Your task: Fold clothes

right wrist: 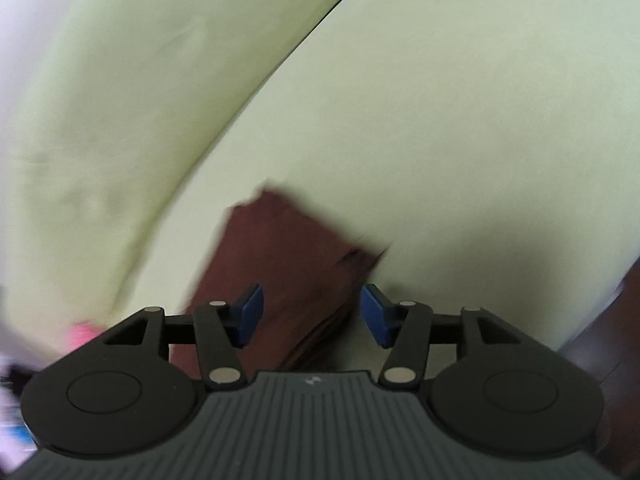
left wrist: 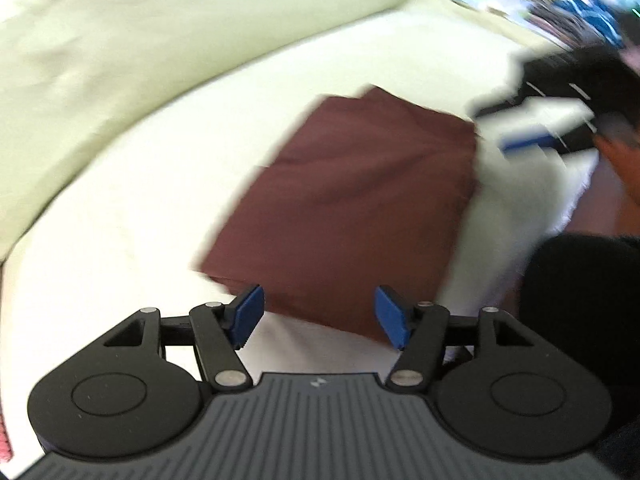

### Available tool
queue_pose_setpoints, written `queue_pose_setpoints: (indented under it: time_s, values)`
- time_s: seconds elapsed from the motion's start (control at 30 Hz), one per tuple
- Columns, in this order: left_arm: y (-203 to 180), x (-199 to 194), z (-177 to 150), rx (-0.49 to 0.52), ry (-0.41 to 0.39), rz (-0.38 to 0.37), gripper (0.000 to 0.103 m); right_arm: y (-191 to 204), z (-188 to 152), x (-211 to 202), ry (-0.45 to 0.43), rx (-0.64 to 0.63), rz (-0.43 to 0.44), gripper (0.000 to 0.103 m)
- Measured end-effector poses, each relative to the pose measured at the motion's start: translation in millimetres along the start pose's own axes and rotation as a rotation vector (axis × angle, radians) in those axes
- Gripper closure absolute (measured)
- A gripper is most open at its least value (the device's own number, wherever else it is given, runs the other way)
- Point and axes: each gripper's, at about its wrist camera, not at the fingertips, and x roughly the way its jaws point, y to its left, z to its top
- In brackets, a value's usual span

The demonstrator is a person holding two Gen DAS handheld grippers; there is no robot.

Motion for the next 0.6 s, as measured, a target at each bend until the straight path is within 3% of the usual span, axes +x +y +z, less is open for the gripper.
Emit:
queue_pose_setpoints:
  time_s: [0.1, 0.2, 0.43, 0.5, 0.6]
  values:
    - [34, 7, 17, -0.036, -0.011, 0.006, 0.038, 8, -26, 8, 0.117, -0.009, 0.045, 0.053]
    - [53, 20, 33, -0.031, -0.019, -0.031, 0.038, 12, -46, 13, 0.167, -0.024, 0.045, 0.053]
    - [90, 87, 70, 0.069, 0.051, -0.296, 0.038, 45, -30, 0, 0.05, -0.22, 0.025, 0.05]
    - [101, 106, 76, 0.081, 0.098, -0.36, 0.038, 56, -24, 8, 0.036, -0.24, 0.007, 0.049]
    - [123, 145, 76, 0.012, 0.268, -0.47, 0.033, 79, -15, 24, 0.052, -0.237, -0.038, 0.049]
